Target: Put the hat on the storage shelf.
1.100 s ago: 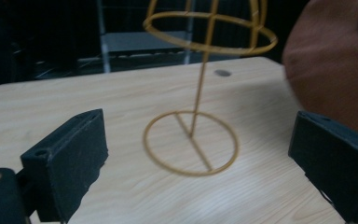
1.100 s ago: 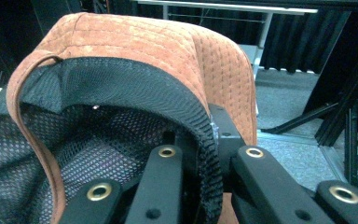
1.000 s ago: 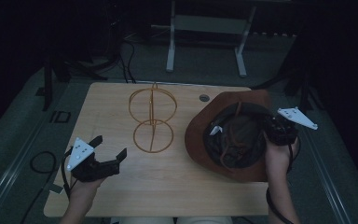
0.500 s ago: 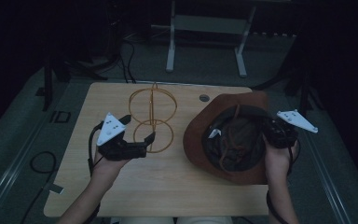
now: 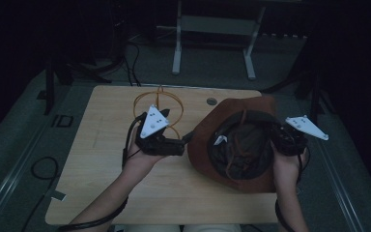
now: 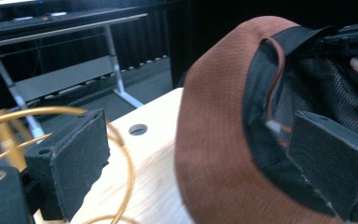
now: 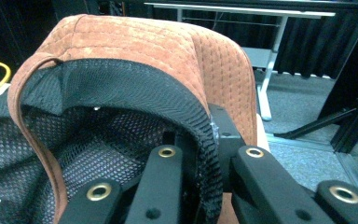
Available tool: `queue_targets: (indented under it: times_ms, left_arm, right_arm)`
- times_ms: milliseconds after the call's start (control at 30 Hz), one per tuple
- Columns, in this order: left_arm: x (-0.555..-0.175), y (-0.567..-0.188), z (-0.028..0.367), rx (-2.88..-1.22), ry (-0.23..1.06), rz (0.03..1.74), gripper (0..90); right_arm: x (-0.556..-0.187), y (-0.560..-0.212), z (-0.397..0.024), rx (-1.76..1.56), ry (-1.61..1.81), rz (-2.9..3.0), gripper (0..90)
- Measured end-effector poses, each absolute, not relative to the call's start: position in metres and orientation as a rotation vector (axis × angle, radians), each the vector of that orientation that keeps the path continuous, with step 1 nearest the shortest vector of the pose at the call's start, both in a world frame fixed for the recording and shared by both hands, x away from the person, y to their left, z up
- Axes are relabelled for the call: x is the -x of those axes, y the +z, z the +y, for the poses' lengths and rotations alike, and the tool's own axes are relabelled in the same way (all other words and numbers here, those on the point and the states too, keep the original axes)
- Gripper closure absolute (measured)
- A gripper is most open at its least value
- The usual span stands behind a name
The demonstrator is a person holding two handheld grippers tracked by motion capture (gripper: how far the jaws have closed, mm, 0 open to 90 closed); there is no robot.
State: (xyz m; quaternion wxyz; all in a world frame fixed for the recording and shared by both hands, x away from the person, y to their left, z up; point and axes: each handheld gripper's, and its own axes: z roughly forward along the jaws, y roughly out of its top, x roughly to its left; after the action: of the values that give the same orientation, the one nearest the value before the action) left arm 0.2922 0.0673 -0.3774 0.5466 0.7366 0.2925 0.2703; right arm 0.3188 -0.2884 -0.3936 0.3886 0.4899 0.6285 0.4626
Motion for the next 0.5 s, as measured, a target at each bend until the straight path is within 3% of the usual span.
queue_targets:
  times_ms: [500]
  left_arm:
    - [-0.316,-0.39,-0.002,-1.824,0.555,0.63,6.3]
  right_arm:
    - [-0.316,-0.396,-0.285,-1.233,1.179,1.623,84.6]
